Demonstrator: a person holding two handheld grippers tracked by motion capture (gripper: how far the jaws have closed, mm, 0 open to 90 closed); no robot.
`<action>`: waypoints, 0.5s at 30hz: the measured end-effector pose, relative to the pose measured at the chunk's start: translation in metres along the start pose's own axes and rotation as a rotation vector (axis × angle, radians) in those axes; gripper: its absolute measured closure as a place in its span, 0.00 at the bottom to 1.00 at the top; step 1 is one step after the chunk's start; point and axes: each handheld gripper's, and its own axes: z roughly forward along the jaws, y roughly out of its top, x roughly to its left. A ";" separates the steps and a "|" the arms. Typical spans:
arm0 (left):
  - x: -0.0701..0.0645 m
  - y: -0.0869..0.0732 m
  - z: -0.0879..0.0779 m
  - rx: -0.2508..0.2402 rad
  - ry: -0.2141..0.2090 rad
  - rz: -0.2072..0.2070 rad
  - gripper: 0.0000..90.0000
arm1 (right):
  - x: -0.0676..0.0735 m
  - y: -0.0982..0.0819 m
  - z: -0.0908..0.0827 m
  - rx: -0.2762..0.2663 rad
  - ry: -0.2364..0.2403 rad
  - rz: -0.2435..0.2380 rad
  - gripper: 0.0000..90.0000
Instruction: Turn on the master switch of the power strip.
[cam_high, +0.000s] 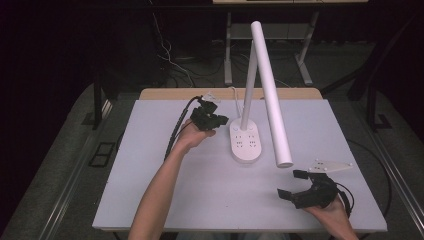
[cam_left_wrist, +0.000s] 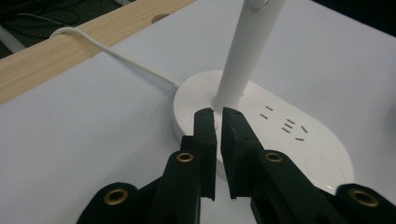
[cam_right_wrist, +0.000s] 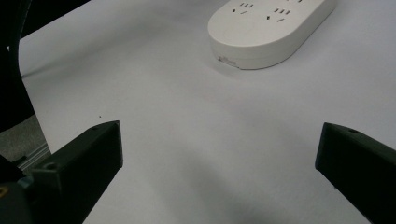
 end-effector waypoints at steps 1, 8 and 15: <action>0.000 0.000 -0.003 -0.013 -0.012 -0.005 0.90 | 0.000 0.000 0.000 -0.001 0.000 0.001 0.00; 0.000 -0.001 -0.025 -0.032 -0.044 -0.056 0.43 | 0.000 0.000 -0.001 -0.004 0.000 -0.001 0.00; -0.001 -0.005 -0.043 -0.019 -0.071 -0.081 0.00 | -0.001 0.000 -0.001 -0.009 0.001 -0.001 0.00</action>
